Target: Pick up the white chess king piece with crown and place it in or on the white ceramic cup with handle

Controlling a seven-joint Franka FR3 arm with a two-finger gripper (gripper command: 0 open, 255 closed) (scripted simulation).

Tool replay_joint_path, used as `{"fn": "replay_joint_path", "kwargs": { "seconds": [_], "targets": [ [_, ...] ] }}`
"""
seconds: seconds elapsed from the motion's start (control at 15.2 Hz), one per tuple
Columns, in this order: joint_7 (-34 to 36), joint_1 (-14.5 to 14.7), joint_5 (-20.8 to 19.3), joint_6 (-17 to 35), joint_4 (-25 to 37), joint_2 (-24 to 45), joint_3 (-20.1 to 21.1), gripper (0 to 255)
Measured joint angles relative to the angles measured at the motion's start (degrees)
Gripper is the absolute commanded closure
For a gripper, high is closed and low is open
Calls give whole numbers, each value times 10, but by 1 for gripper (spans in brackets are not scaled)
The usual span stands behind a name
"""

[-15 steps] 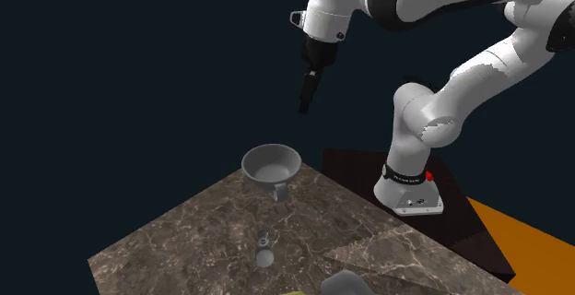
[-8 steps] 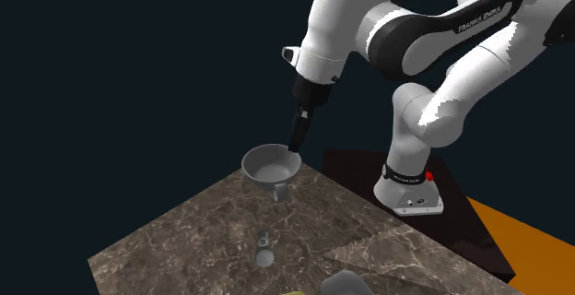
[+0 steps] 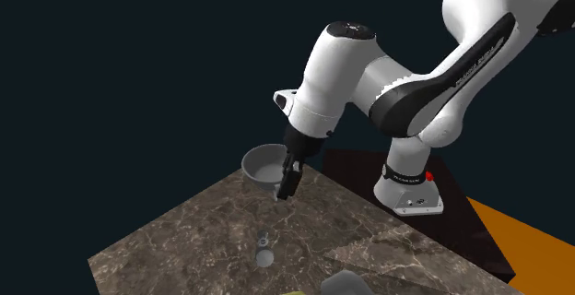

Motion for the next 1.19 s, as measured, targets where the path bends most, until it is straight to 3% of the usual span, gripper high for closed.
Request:
{"fn": "replay_joint_path", "kwargs": {
  "seconds": [0.33, 0.59, 1.06, 1.19],
  "targets": [
    [92, -56, -63, 91, 21, 93, 107, 0],
    [195, -144, -170, 141, 52, 176, 213, 0],
    [318, -252, -337, 174, 67, 269, 300, 0],
    [333, -260, -359, 174, 69, 279, 305, 0]
  ]
}}
